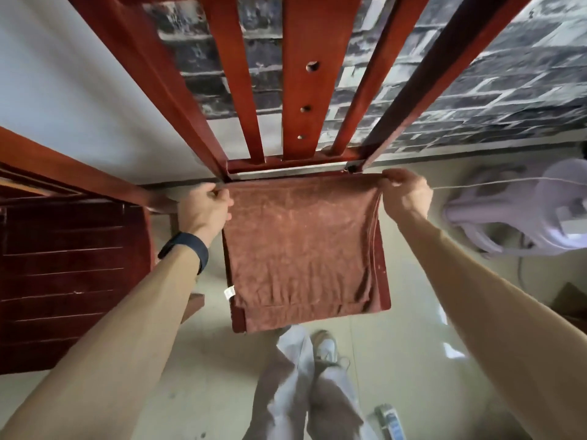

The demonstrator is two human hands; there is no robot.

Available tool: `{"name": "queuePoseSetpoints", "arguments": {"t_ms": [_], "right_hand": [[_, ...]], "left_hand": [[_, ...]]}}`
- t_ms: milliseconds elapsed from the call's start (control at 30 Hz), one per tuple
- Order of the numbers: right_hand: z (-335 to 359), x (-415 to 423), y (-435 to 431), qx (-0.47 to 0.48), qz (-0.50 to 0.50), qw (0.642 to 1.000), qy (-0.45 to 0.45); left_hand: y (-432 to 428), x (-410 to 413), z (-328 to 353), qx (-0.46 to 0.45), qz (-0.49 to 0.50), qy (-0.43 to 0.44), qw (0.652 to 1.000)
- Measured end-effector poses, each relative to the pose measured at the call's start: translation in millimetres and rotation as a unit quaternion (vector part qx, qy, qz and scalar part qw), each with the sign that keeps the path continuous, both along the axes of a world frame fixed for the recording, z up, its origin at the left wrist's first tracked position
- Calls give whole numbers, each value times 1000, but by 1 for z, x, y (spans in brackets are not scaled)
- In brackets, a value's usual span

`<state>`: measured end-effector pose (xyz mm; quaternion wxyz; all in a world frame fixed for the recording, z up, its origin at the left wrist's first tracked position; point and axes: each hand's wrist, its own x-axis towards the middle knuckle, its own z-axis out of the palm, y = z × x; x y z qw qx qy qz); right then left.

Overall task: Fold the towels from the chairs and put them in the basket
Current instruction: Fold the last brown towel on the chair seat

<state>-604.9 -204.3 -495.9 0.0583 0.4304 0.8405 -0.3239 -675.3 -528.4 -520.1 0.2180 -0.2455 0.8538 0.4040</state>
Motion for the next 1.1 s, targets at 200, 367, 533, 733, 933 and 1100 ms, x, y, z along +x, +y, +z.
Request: {"name": "queuePoseSetpoints", "arguments": {"t_ms": [200, 367, 533, 733, 933, 1100], "right_hand": [[-41, 63, -18, -106, 3, 988, -108], [-71, 168, -45, -82, 15, 953, -291], [-104, 202, -50, -76, 28, 954, -289], [-115, 198, -46, -97, 12, 958, -270], [-107, 205, -38, -141, -74, 967, -199], [-82, 211, -33, -247, -153, 950, -118]], "left_hand": [[-14, 62, -40, -50, -63, -60, 995], [-30, 167, -69, -88, -63, -134, 985], [-33, 211, -87, -90, -17, -141, 986], [-34, 211, -92, -100, -14, -121, 988], [-34, 204, -82, -29, 68, -97, 992], [-29, 200, -55, 81, 225, -130, 962]]}}
